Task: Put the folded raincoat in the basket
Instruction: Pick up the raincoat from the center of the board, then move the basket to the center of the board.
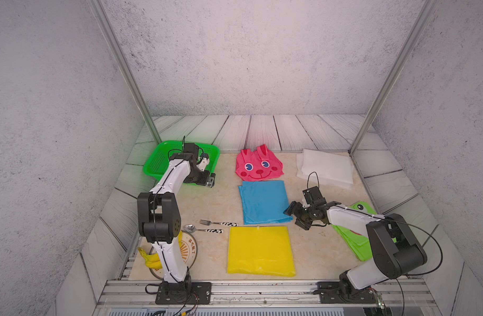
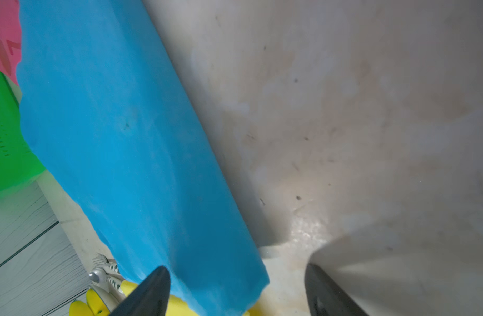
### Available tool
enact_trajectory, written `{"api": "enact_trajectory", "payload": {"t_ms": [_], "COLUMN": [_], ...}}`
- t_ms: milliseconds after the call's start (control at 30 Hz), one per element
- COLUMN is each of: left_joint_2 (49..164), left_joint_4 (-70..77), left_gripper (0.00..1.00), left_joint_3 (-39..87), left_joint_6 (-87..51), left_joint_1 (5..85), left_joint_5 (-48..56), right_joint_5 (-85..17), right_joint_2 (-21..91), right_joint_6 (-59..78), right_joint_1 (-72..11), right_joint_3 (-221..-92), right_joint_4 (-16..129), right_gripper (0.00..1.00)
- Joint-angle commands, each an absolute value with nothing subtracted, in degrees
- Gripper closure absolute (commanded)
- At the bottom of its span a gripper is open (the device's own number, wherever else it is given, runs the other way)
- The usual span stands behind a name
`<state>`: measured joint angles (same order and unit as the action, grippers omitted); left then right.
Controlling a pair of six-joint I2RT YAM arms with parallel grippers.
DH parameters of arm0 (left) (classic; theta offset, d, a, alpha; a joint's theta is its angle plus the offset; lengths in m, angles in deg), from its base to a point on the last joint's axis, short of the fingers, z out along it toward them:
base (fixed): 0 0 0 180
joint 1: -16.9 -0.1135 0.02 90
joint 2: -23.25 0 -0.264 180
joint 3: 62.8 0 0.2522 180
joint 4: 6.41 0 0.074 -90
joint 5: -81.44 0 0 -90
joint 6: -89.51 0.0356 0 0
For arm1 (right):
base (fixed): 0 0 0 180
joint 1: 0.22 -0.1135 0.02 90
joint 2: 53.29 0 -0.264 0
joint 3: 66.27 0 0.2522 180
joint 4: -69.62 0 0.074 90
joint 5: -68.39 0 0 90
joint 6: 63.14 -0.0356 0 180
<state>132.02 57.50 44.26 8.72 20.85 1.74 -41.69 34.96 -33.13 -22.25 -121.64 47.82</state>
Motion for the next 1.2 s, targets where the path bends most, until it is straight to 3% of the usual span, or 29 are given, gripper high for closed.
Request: {"api": "enact_trajectory", "payload": {"t_ms": [0,133,300,433,700,1167], "left_joint_2": [133.14,134.48,135.38,136.15,137.31,136.99], "left_joint_4": [58.02,57.82,58.13,58.98,58.35,61.76], "left_gripper": [0.01,0.01,0.02,0.01,0.03,0.11], "left_joint_3": [45.61,45.88,46.47,47.67,48.33,51.29], "left_joint_6": [8.80,8.98,9.17,10.04,11.88,14.25], "left_joint_1": [21.45,21.78,22.48,23.23,25.46,28.49], "left_joint_5": [1.38,1.23,3.03,3.39,-0.10,5.16], "right_joint_5": [-43.22,-43.41,-45.01,-44.62,-42.47,-38.42], "right_joint_2": [37.29,38.43,39.49,37.86,30.73,19.40], "right_joint_6": [-37.59,-39.20,-39.26,-37.52,-35.11,-29.82], "right_joint_1": [-22.89,-22.78,-22.98,-22.88,-23.00,-22.24], "right_joint_3": [-120.49,-118.97,-118.97,-120.11,-124.31,-133.75], "right_joint_4": [54.70,60.37,63.17,61.04,52.99,35.85], "right_gripper": [0.23,0.38,0.80,0.98,1.00,1.00]}}
